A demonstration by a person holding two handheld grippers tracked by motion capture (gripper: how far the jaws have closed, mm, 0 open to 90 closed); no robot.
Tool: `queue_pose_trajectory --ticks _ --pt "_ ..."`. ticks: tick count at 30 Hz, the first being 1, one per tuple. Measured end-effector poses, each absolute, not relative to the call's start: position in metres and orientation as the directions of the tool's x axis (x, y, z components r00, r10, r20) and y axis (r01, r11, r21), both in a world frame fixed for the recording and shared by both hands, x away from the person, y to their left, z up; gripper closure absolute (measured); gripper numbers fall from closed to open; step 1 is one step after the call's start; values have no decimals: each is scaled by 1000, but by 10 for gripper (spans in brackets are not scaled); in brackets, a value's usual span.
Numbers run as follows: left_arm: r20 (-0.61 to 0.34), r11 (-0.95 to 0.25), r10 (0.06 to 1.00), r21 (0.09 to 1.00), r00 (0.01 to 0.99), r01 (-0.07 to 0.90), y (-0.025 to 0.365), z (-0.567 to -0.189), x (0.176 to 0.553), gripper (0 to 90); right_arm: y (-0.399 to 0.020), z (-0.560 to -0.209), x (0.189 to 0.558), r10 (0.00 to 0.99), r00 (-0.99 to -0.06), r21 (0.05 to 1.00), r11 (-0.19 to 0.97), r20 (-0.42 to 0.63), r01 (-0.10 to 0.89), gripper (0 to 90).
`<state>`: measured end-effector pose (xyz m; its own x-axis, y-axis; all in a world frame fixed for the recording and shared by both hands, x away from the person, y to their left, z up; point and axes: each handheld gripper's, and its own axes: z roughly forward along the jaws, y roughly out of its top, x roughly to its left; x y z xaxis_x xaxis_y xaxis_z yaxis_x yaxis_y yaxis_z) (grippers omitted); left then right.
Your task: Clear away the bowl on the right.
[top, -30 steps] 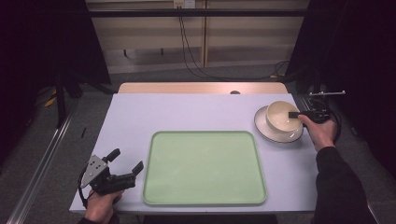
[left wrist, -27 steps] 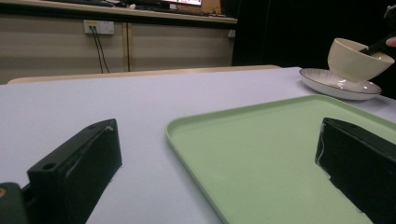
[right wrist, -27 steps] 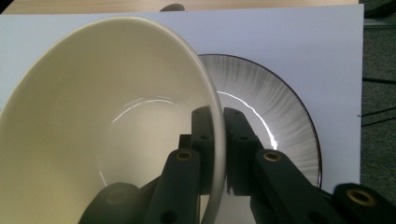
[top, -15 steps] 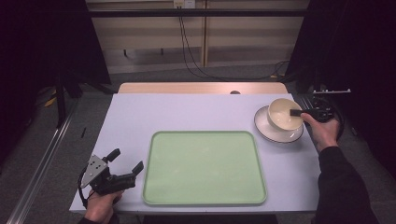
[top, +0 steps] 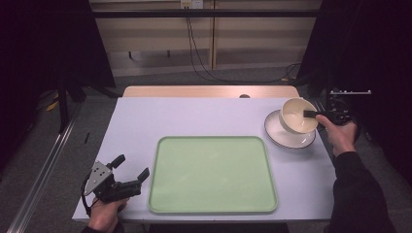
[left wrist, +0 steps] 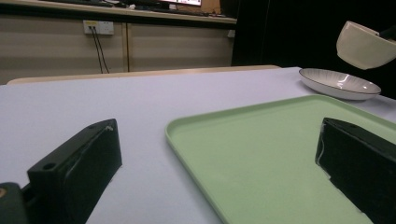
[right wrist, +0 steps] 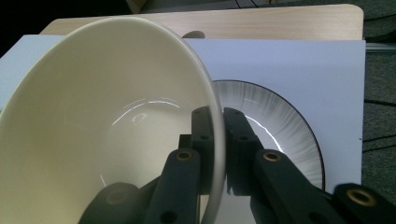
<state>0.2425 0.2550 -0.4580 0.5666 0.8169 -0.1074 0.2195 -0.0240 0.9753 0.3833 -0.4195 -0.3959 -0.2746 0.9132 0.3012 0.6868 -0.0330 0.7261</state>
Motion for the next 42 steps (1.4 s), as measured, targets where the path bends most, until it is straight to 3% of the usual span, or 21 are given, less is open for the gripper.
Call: queue_pose_trajectory --ticks 19,42 --pt "-108 -24 814 975 571 219 255 -458 242 3 -419 -376 376 896 -316 756 -33 313 654 837" --pt "-106 -26 817 975 567 220 255 -458 243 3 -388 -356 374 867 -405 780 33 289 625 837"
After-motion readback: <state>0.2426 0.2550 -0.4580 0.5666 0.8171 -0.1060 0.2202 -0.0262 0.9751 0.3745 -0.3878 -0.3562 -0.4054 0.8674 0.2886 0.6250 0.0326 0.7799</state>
